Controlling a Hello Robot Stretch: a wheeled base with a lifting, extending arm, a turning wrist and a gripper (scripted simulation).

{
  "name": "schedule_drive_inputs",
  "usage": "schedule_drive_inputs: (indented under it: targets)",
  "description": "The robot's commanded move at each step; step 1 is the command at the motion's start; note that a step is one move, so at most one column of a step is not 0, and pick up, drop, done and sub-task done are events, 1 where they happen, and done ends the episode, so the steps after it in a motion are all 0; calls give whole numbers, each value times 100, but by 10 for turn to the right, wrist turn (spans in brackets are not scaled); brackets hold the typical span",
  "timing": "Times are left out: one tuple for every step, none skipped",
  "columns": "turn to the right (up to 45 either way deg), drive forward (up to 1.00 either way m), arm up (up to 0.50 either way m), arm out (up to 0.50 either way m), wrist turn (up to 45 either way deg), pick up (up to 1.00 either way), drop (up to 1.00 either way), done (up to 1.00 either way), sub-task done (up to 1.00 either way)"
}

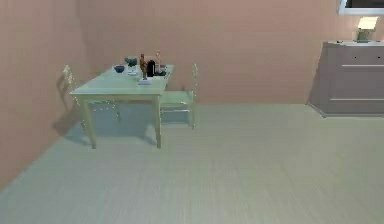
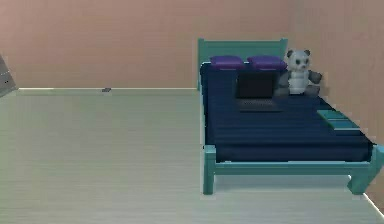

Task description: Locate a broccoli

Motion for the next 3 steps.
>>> schedule_drive_inputs:
  targets:
    - [-450, 0, 0, 0, 0, 0, 0, 0, 0]
    - [-450, 0, 0, 0, 0, 0, 0, 0, 0]
    - [-450, 0, 0, 0, 0, 0, 0, 0, 0]
